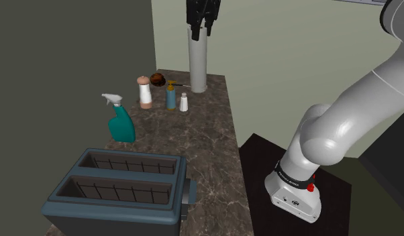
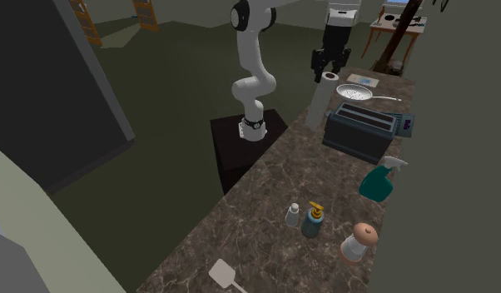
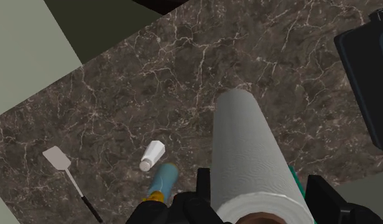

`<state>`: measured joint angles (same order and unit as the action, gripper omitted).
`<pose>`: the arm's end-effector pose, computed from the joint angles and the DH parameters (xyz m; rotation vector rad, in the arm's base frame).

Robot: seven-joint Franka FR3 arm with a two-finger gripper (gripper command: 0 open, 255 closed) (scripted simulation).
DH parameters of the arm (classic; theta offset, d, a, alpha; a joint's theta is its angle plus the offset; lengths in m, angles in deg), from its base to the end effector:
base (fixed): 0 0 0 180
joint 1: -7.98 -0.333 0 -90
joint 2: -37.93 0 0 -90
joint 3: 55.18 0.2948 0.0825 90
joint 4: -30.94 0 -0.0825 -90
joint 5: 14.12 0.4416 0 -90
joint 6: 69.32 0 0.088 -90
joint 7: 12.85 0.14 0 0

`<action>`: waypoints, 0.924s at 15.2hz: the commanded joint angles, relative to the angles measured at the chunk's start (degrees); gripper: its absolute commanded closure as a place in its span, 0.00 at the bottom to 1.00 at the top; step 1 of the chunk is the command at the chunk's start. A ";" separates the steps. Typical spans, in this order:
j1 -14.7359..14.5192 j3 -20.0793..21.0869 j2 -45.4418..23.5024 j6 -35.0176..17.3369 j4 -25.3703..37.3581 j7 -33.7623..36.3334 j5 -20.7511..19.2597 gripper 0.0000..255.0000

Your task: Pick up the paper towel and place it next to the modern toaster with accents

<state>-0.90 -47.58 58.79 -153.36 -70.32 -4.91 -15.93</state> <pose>0.4695 0.1455 0.6572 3.0680 0.2115 0.1164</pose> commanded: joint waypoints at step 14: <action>-3.72 8.30 0.89 -4.19 -5.47 11.84 2.54 1.00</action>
<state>-4.58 -39.30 59.43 -156.75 -74.75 6.88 -13.47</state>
